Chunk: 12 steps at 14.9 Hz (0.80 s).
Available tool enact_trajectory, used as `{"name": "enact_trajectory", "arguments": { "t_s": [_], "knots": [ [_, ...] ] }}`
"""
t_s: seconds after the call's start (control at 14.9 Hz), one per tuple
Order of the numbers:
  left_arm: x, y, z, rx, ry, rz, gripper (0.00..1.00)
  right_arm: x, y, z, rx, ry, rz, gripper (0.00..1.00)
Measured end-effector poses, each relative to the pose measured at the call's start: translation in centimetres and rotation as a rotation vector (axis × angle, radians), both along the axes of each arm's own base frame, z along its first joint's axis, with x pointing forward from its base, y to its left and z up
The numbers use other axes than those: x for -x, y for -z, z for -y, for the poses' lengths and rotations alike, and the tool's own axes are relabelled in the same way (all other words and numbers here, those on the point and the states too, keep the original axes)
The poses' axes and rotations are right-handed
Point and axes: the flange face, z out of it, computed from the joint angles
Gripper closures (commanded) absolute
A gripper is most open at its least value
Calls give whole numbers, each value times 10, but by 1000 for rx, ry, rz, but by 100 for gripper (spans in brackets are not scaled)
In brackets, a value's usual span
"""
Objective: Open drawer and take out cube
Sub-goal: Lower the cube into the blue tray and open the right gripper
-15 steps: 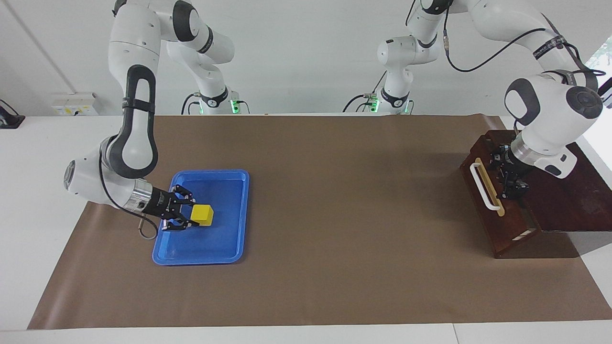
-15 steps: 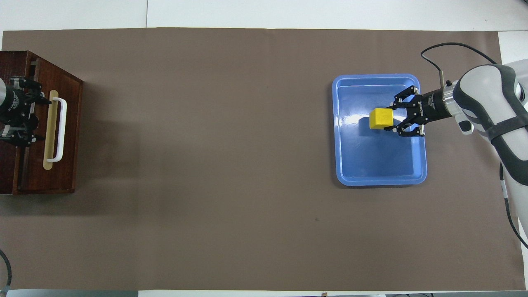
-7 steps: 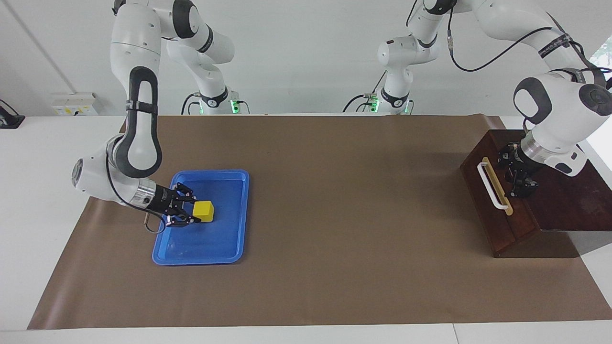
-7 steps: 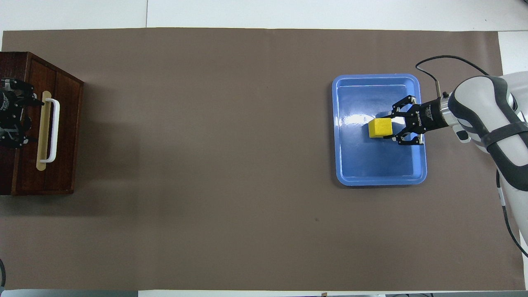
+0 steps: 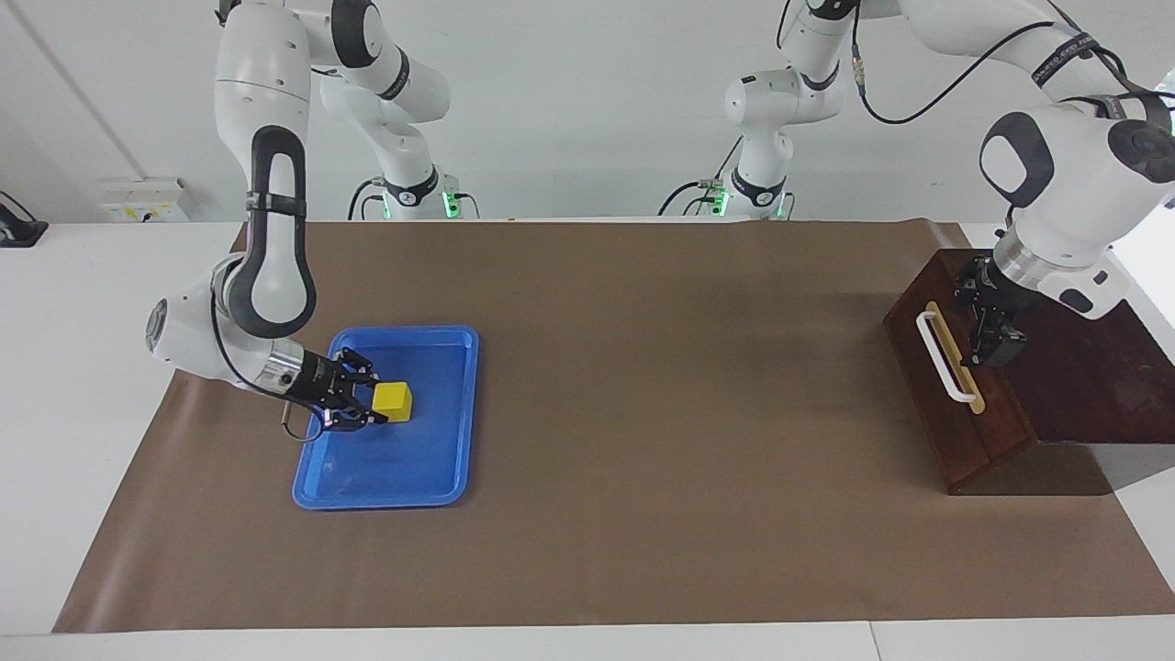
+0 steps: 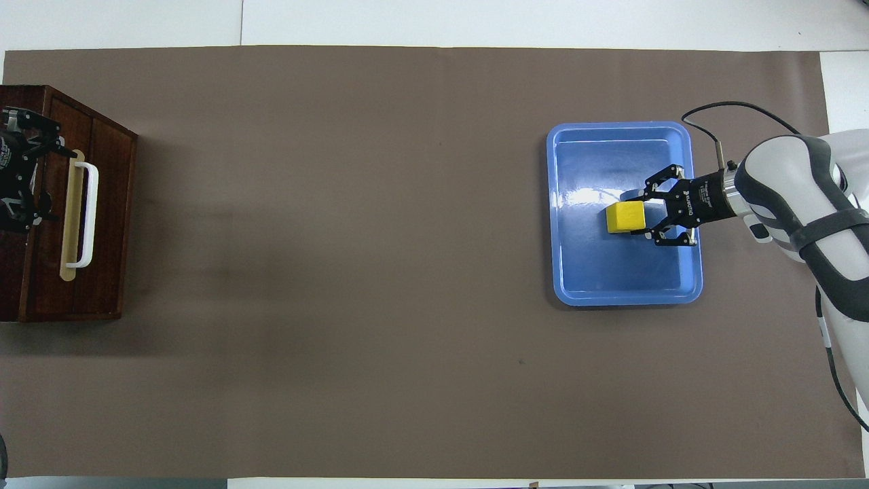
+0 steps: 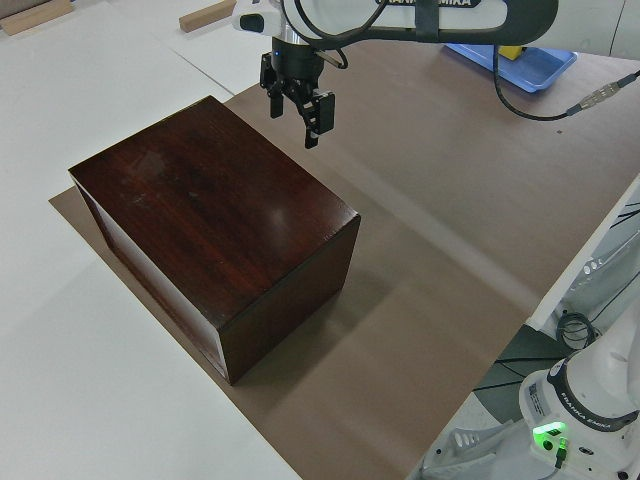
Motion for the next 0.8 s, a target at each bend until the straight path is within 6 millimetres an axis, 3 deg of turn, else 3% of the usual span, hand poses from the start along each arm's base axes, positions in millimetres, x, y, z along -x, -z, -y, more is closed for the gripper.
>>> {"name": "enact_trajectory", "arguments": {
  "t_s": [0.07, 0.13, 0.27, 0.54, 0.67, 0.8],
  "knots": [
    [4, -8, 9, 2, 60, -7, 0, 0, 0, 0, -1, -9, 6, 43],
    [9, -13, 18, 3, 127, -19, 0, 0, 0, -1, -2, -16, 11, 17],
    [19, -25, 36, 11, 293, -49, 0, 0, 0, -2, -2, -24, 18, 0],
    [40, -45, 55, 77, 583, -96, 0, -6, -15, -8, -14, -40, 32, 0],
    [48, -47, 64, 97, 710, -132, 0, -15, -42, -17, -30, -45, 36, 0],
    [55, -45, 75, 118, 865, -163, 0, -25, -88, -35, -15, -85, 69, 0]
  ]
}}
